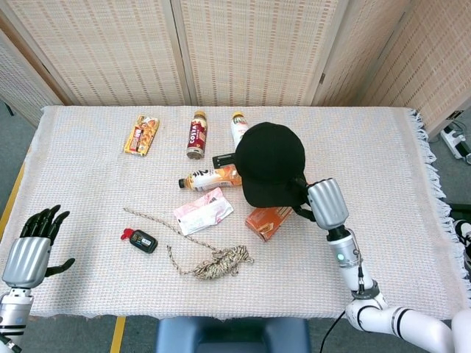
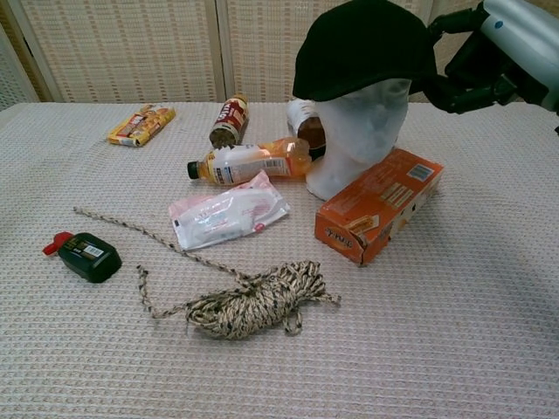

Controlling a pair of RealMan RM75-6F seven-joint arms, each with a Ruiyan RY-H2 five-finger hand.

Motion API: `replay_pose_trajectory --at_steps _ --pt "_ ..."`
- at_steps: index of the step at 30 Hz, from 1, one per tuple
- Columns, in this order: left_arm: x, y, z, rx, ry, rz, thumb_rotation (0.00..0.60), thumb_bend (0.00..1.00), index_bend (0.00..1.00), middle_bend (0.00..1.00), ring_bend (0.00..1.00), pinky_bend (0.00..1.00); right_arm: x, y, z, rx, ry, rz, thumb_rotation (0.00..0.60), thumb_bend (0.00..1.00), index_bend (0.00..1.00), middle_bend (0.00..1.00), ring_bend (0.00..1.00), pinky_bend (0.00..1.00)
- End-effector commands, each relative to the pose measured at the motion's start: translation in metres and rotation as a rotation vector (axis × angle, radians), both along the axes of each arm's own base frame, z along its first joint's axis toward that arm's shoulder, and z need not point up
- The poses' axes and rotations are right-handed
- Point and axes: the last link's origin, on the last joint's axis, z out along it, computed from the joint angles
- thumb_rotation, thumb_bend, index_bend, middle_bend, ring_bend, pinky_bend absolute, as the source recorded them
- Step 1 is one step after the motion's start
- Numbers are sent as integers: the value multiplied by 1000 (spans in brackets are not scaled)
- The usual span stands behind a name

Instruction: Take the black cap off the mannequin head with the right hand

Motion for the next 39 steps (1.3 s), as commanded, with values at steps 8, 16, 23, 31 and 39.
replay_pose_trajectory --at_steps 8,16,23,31,39 --pt "4 3 -2 -10 0 -12 600 132 158 79 78 137 3 -22 18 -85 -101 -45 600 817 777 1000 1000 1000" --pt "8 4 -4 -27 4 -17 600 131 155 77 77 137 6 -53 40 -172 -70 -65 600 835 780 1000 1000 1000" --pt "10 6 -6 -44 8 -17 600 131 152 73 76 137 -4 -79 66 -232 43 -96 600 842 784 1000 1000 1000" --pt "12 6 -7 -58 10 -15 600 132 147 72 75 138 -27 -82 91 -244 166 -128 600 841 786 1000 1000 1000" --pt "12 4 -9 -77 10 -10 600 132 146 71 75 137 -63 -45 109 -152 246 -167 600 841 785 1000 1000 1000"
